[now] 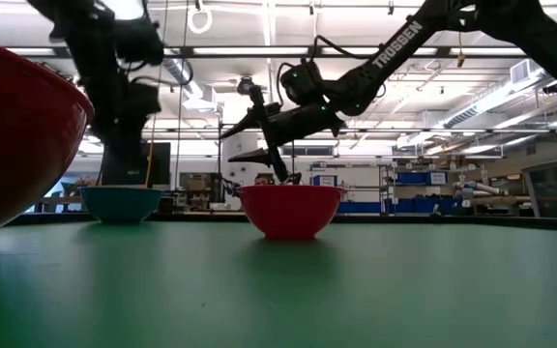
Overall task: Nest bowls inside each other
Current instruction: Stack the blue bowl into the top of the green bowl
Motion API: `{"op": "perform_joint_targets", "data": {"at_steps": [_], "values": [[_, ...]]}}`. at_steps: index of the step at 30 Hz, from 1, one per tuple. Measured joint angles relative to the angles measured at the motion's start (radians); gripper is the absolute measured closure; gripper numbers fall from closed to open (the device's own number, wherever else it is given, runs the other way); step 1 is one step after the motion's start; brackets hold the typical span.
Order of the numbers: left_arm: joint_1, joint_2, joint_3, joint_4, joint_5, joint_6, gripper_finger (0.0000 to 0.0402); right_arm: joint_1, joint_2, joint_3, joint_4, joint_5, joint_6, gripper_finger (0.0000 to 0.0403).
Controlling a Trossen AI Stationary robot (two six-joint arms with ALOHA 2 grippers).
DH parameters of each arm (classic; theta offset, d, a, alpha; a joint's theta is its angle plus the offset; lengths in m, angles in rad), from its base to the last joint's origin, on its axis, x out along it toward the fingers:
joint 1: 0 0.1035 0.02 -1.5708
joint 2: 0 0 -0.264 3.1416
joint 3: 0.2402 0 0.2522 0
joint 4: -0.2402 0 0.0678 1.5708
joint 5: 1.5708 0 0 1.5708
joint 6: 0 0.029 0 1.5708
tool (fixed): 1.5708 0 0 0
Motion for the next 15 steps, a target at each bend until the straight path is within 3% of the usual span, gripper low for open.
{"op": "perform_joint_targets", "data": {"at_steps": [6,15], "values": [[0.063,0.000,-0.060,0.015,0.018,0.056,0.0212,-0.029,0.000,0.000,-0.007,-0.058,-0.005,0.0183],[0.071,-0.001,-0.064,0.026,0.062,0.201,0.0231,-0.058,0.000,0.000,-0.008,-0.123,-0.007,0.0183]]}}
